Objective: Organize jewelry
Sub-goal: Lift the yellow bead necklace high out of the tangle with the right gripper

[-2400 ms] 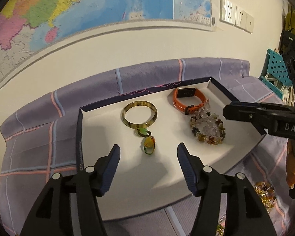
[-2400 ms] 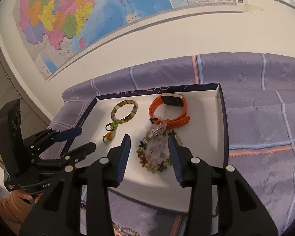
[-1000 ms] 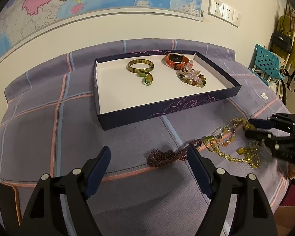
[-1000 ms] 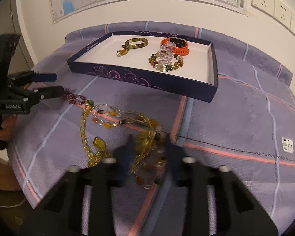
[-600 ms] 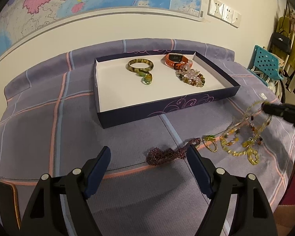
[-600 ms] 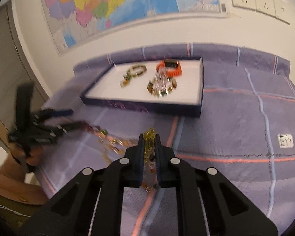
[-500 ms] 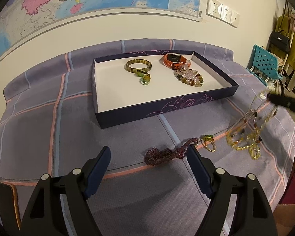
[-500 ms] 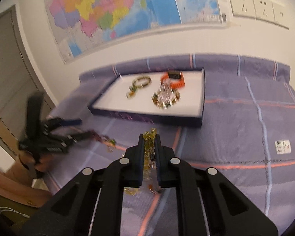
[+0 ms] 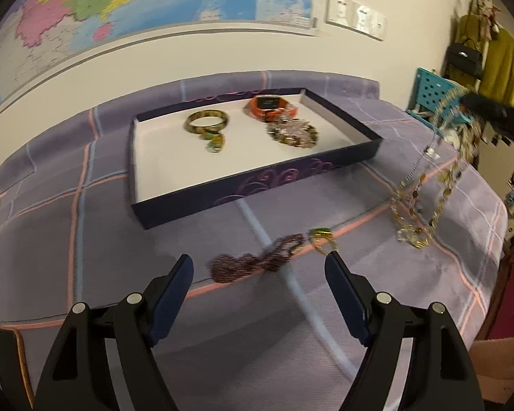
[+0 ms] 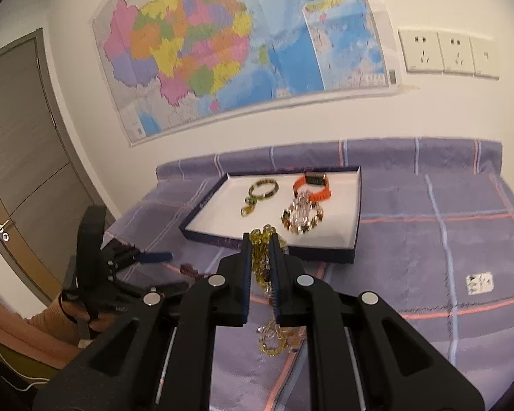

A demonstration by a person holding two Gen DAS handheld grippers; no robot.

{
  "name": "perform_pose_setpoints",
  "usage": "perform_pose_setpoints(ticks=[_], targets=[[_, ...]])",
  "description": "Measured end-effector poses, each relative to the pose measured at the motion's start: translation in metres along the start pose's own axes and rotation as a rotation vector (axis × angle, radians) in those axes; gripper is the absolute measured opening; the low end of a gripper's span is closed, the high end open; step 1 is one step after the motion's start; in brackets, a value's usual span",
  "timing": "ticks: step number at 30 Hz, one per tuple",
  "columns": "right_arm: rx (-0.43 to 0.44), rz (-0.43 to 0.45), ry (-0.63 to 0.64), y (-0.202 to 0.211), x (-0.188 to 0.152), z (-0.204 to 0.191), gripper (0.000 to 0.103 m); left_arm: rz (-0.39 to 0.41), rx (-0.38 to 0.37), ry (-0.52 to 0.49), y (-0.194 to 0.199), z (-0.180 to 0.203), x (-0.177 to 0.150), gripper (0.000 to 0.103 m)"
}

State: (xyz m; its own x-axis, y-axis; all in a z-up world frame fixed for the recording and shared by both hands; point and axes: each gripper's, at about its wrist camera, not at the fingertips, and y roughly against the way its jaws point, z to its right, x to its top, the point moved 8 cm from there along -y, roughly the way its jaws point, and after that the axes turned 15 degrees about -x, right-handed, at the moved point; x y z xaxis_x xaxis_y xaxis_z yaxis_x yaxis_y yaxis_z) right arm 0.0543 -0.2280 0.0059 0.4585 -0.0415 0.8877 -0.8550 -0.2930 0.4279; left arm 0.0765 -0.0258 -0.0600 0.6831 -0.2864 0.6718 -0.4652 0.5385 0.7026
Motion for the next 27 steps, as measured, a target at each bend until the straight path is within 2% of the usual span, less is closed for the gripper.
perform_pose_setpoints(ticks=[4, 8, 20, 23, 27], targets=[[0.025, 0.033, -0.005, 0.011, 0.012, -0.005, 0.01, -0.008, -0.051, -0.065, -0.007, 0.025, 0.001, 0.076], [0.034, 0.069, 0.009, 0.024, 0.023, -0.013, 0.01, -0.002, -0.068, -0.113, -0.011, 0.041, 0.004, 0.076], [0.058, 0.197, 0.031, 0.066, 0.059, -0.022, 0.01, 0.025, -0.042, -0.017, 0.011, 0.007, -0.008, 0.075], [0.058, 0.201, 0.045, 0.067, 0.061, -0.025, 0.01, 0.021, -0.052, -0.011, 0.012, 0.007, -0.011, 0.074], [0.063, 0.161, 0.032, 0.056, 0.053, -0.023, 0.01, 0.011, -0.085, -0.032, 0.007, 0.018, -0.01, 0.07]])
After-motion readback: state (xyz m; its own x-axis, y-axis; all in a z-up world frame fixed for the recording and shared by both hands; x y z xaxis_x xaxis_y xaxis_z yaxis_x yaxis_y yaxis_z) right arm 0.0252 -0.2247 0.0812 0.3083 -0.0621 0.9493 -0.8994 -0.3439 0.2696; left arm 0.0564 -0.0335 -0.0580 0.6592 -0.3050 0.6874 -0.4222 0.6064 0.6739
